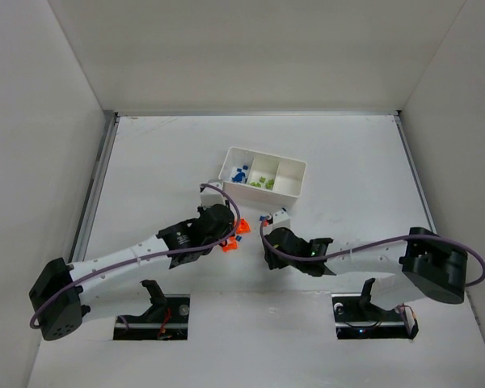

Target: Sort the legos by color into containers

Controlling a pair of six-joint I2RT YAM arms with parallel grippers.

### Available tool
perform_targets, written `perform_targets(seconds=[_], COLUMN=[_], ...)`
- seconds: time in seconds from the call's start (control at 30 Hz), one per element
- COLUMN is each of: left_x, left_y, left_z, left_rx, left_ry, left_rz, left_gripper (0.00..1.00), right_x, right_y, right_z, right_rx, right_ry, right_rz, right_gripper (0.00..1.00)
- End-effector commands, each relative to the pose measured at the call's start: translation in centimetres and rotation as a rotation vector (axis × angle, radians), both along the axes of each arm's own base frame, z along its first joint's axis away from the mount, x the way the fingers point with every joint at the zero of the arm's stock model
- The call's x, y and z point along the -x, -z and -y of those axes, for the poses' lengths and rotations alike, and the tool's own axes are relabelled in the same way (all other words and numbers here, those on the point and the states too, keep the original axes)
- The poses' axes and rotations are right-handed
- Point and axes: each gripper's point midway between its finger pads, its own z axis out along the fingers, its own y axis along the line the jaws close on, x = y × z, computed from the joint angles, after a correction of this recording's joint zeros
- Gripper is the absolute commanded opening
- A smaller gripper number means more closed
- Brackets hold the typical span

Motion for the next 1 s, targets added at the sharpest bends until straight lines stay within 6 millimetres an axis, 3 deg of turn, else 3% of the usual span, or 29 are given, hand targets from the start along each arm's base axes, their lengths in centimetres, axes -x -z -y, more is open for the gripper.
perform_targets(seconds=[0.0, 0.23, 0.47, 0.67, 0.8, 0.97], left_x=[-1.5, -2.4, -3.1, -3.4, -3.9, -5.1], left_y=[-3.3, -4.8, -5.6, -5.8, -6.5, -7.9], left_z=[1.4, 1.7, 1.3, 1.4, 1.4, 2.8], left_rx=[0.060, 0.072, 0.077, 0.079, 0.100, 0.129], left_ry=[0.026, 0.029, 0.016, 0.021, 0.010, 0.019], left_rz=[0.075, 0.114, 0.139, 0.148, 0.167, 0.215], left_gripper=[0.16, 0.16, 0.17, 0.17, 0.17, 0.17], right_x=[-1.6, -3.4, -3.7, -3.6, -3.4, -3.4], right_y=[-1.0, 0.5, 1.2, 1.1, 0.1, -3.0], right_z=[-1.9, -1.0, 0.1, 0.5, 1.0, 1.3], right_rx=[-0.062, 0.010, 0.052, 0.052, 0.042, -0.050], right_ry=[0.037, 0.106, 0.145, 0.175, 0.197, 0.214], right_rz=[0.038, 0.075, 0.090, 0.084, 0.098, 0.137], right_gripper=[0.46, 0.44, 0.41, 0.26, 0.20, 0.19])
